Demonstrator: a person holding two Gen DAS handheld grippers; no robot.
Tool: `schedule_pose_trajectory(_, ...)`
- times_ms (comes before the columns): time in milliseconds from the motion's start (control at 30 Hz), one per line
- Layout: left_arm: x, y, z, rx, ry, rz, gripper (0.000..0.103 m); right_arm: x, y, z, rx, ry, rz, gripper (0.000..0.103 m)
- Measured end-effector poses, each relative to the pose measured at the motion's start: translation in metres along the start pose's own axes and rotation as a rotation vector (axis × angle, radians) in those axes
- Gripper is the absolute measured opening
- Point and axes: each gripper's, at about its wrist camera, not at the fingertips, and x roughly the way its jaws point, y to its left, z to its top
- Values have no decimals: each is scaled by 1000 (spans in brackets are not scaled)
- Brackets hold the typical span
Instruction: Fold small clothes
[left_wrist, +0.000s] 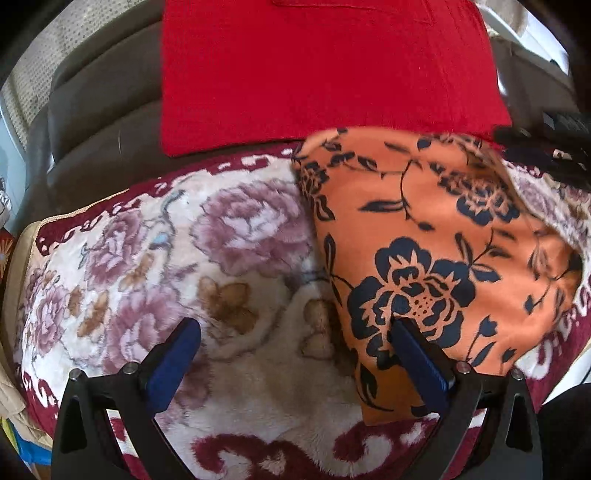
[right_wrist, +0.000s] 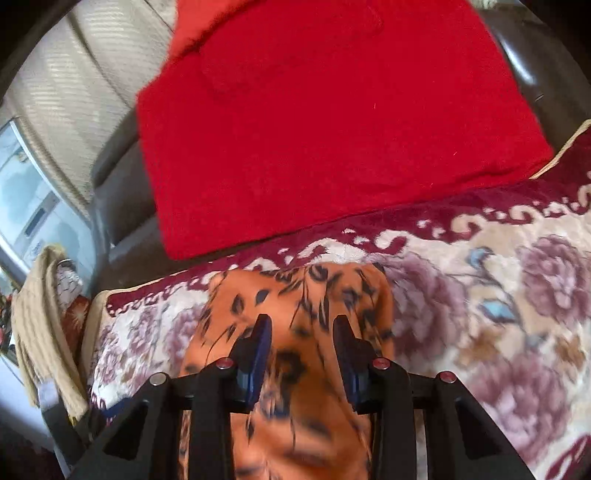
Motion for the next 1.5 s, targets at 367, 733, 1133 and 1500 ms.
schedule_pose_trajectory(367,0,2,-5,-68,11,-1,103,12,-5,-7,31,42,-26,38)
schedule_pose_trajectory(733,-29,-11,-12,-38,-58,53,103,-34,16,-92,-83,49,-94,39)
schedule_pose_trajectory(1133,-97,-8,-15,-23,-219,70,103,-109,38,-102,-37,-100,-19,66)
schedule_pose_trajectory(1500,-143,-13,-21,-5,-298,96,103,-178,73,-125,-95,-247,-2,77)
